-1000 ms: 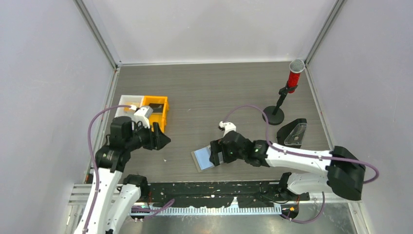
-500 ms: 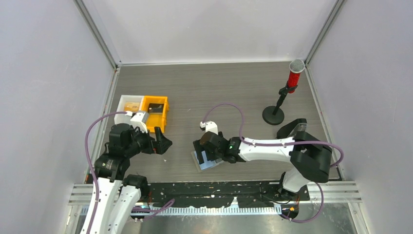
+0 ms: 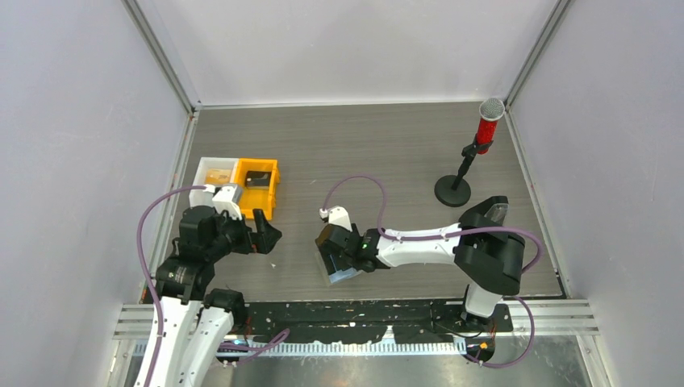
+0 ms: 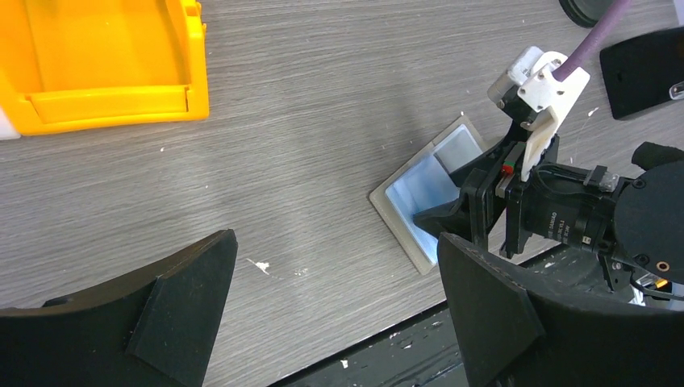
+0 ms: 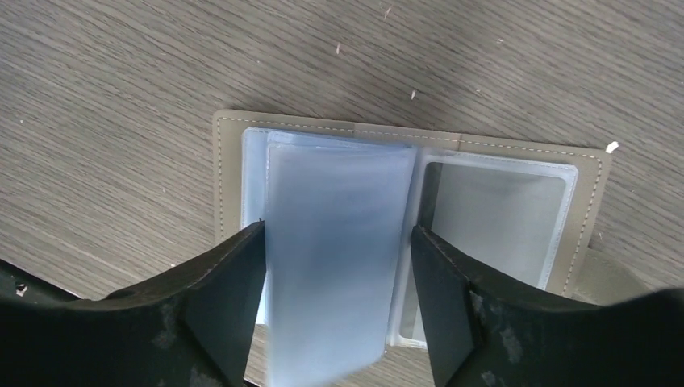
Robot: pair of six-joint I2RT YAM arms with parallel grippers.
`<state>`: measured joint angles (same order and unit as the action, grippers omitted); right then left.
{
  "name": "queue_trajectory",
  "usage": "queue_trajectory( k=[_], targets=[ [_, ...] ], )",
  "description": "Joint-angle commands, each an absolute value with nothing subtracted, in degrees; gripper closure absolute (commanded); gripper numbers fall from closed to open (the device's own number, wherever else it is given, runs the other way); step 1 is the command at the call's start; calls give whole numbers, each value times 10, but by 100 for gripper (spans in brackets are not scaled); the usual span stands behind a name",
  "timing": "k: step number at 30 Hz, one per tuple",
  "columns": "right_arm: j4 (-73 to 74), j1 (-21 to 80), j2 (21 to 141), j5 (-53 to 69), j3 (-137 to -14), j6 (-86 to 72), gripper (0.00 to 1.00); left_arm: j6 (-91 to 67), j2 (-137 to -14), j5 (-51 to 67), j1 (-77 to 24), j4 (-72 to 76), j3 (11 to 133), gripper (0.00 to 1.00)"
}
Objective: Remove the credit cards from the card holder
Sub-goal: Remove the credit card from the card holder.
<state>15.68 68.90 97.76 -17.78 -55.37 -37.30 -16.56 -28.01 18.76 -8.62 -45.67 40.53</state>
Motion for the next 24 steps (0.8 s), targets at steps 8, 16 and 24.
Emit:
queue_trajectory(
  k=[8,16,24],
  targets=[
    [218,711,1003,-216,-598,-391,39,-170,-268,178,-87,-441,408,1],
    [229,711,969,-209,-610,-400,31,-185,-279,147,-88,-443,409,1],
    [168,711,922,-116,-591,-386,29,-203,-282,150,-87,-458,421,1]
  ],
)
